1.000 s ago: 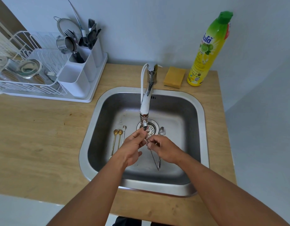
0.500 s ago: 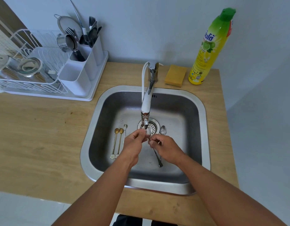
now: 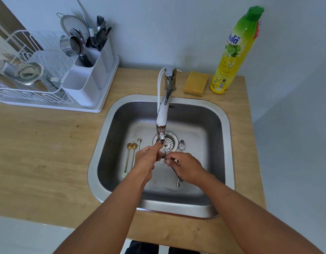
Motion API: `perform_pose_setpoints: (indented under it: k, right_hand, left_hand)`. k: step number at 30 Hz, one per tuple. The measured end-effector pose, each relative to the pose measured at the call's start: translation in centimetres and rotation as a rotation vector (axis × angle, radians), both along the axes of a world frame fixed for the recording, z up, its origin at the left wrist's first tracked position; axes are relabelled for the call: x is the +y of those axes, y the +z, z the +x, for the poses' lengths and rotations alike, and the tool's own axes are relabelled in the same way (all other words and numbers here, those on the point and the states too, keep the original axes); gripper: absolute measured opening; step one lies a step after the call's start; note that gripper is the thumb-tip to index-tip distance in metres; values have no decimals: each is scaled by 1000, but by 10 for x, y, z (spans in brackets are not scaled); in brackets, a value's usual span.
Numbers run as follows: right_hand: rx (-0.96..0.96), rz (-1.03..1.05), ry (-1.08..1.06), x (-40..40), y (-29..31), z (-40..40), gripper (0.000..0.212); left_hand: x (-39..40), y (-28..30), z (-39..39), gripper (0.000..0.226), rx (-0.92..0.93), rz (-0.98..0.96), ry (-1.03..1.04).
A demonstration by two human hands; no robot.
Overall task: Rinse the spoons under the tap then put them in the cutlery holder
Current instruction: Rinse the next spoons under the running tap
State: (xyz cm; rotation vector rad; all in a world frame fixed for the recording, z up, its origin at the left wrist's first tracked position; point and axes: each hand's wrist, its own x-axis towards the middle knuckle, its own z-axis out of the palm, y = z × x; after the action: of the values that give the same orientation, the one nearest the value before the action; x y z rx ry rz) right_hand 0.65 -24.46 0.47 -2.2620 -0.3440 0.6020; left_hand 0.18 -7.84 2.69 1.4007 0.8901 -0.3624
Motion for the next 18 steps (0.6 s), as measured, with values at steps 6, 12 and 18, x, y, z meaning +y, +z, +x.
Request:
perform_pose_setpoints:
  k: [6, 12, 18]
  right_hand:
    - [-10, 18, -48, 0, 2, 4, 17]
    - [125, 185, -62, -2, 3, 9, 24]
    - [225, 353, -70, -2, 1, 9, 23]
  left_hand:
    - [0, 1, -3, 39, 14, -73, 34]
    - [1, -8, -18, 37, -131, -129, -64]
    - [8, -8, -21, 32, -180, -176, -223]
